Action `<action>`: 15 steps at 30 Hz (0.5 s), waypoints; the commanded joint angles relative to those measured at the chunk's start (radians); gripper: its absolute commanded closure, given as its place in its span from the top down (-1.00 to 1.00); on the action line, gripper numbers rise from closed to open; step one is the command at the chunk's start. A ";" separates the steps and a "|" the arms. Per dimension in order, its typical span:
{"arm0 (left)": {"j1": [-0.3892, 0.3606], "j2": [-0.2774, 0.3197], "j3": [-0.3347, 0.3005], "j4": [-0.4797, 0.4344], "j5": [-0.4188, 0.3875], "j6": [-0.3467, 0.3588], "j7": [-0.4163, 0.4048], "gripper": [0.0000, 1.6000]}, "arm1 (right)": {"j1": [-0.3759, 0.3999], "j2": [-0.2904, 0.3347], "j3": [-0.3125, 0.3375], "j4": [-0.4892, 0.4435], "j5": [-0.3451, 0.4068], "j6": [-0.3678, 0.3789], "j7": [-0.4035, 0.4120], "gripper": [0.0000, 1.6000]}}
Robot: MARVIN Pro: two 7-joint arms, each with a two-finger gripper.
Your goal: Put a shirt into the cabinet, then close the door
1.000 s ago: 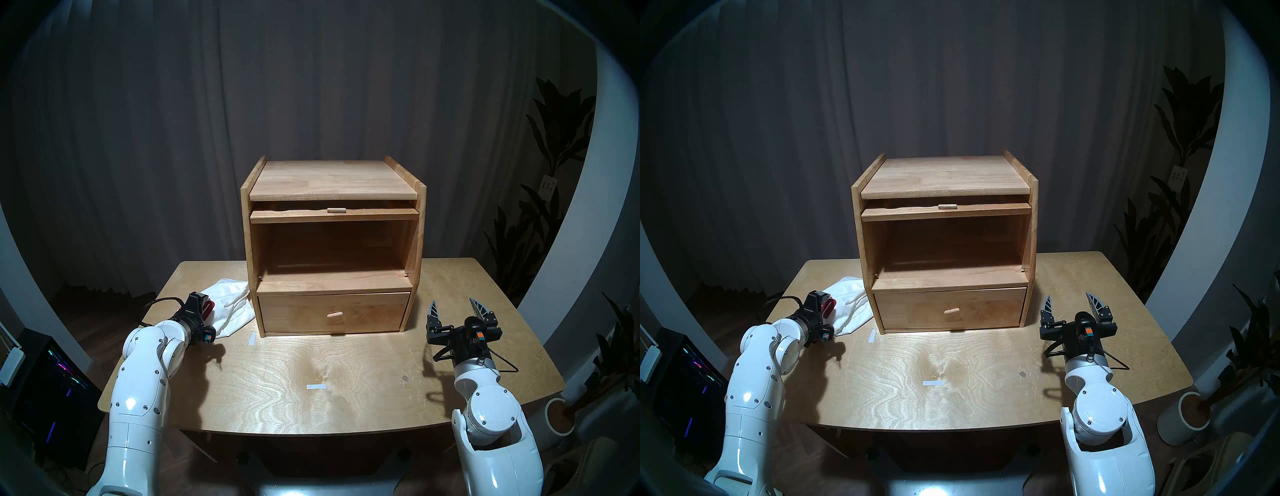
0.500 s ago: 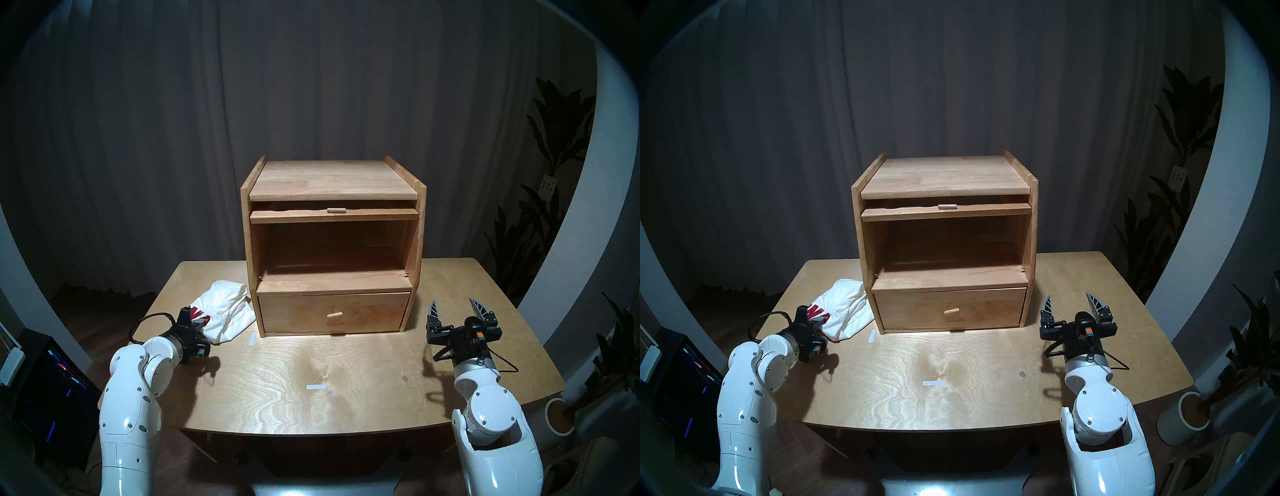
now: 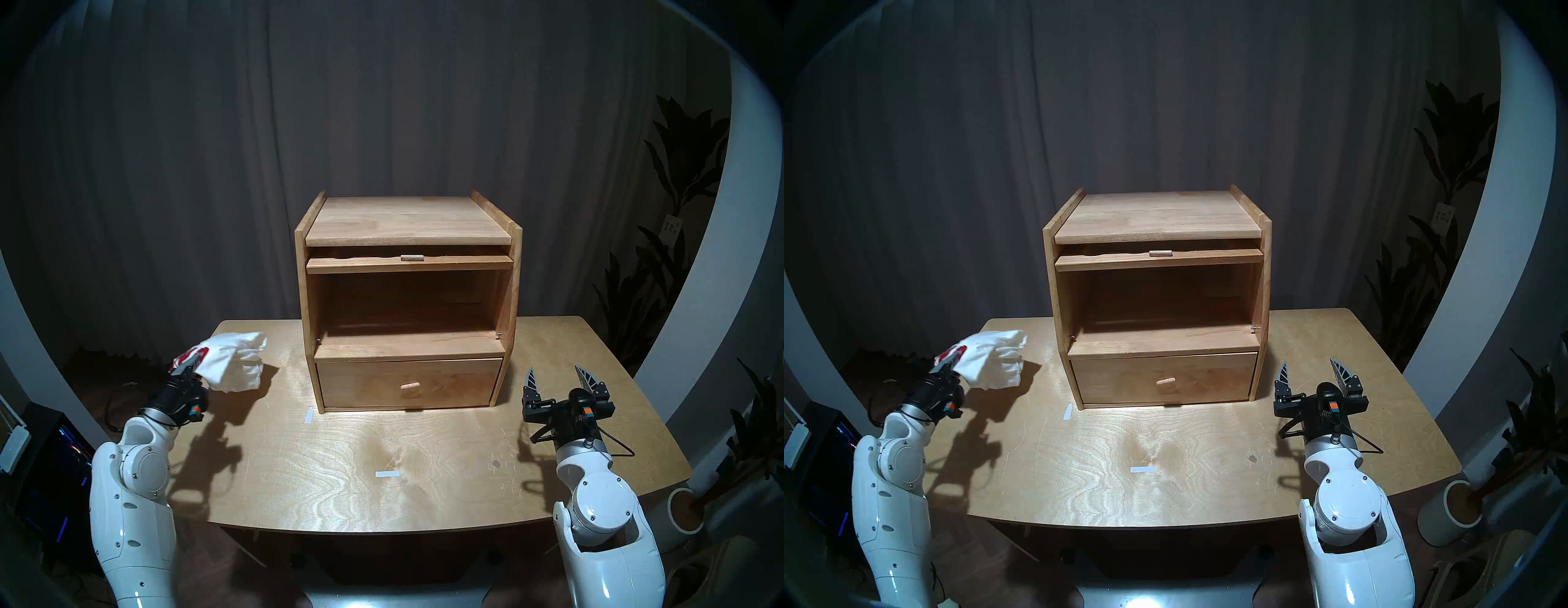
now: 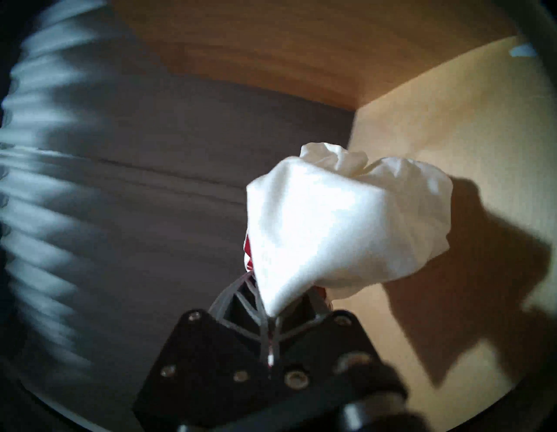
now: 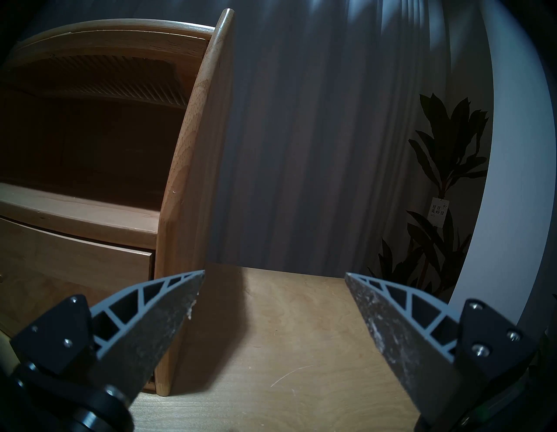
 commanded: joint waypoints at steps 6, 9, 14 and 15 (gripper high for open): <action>0.008 0.023 -0.172 -0.115 -0.332 -0.108 -0.010 -1.00 | 0.004 0.002 -0.001 -0.021 -0.001 -0.006 0.001 1.00; 0.026 0.054 -0.197 -0.116 -0.397 -0.115 -0.068 -1.00 | 0.005 0.002 -0.001 -0.020 -0.001 -0.006 0.001 1.00; 0.058 0.078 -0.229 -0.143 -0.527 -0.151 -0.146 -1.00 | 0.005 0.002 -0.001 -0.020 -0.001 -0.006 0.001 1.00; 0.070 0.088 -0.232 -0.146 -0.550 -0.154 -0.174 -1.00 | 0.005 0.002 -0.001 -0.020 -0.001 -0.006 0.001 1.00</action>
